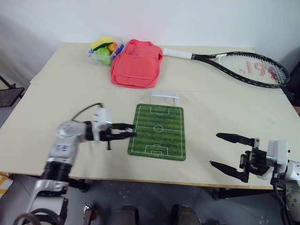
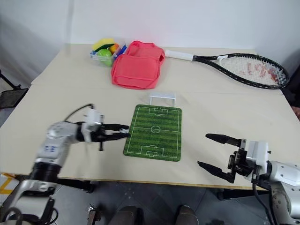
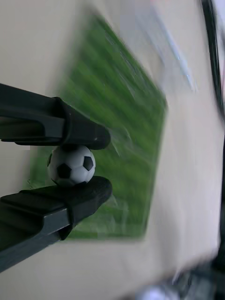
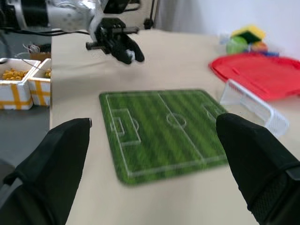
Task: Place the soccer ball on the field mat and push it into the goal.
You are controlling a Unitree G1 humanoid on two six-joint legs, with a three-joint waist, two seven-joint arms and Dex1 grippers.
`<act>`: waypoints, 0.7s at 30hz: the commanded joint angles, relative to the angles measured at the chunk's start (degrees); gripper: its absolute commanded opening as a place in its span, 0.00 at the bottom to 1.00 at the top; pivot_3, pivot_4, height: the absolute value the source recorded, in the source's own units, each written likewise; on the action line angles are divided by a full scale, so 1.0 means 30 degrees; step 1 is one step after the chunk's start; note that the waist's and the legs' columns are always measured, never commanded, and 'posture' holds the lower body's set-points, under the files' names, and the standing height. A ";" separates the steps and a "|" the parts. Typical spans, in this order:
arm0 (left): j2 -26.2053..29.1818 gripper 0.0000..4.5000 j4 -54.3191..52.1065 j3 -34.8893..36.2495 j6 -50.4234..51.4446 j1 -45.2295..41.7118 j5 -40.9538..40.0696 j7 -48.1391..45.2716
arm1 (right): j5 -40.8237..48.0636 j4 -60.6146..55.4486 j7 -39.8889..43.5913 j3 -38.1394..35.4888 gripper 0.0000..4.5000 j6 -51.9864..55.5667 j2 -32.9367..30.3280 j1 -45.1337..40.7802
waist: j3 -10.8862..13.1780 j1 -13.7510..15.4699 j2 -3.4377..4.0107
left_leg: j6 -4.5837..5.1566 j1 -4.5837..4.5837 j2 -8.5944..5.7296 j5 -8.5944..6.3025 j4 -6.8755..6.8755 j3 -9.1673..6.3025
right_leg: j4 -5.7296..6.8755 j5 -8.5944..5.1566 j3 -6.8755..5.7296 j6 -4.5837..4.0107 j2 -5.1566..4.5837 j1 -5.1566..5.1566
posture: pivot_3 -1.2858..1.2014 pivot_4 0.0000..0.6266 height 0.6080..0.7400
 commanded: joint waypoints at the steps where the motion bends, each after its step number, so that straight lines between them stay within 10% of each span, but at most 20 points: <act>1: -0.1430 0.19 0.0920 -0.1400 -0.0877 -0.1024 0.1168 0.0220 | 0.0457 0.0350 0.0691 -0.1410 1.00 -0.0182 -0.0482 0.0594 | 0.0003 -0.0054 -0.0004 | 0.0000 0.0002 0.0011 0.0000 -0.0003 0.0010 | -0.0001 0.0000 0.0004 0.0000 0.0010 -0.0002 | 0.52 0.24 1.00; 21: -0.3129 0.19 0.2712 -0.2961 -0.1946 -0.1184 0.2662 -0.0420 | 0.0157 0.0077 0.0923 -0.2625 1.00 -0.1957 0.1122 0.3807 | 0.0011 0.0060 -0.0015 | 0.0040 -0.0036 0.0006 -0.0025 0.0096 0.0003 | -0.0015 0.0027 0.0015 0.0036 0.0001 0.0011 | 0.52 0.24 1.00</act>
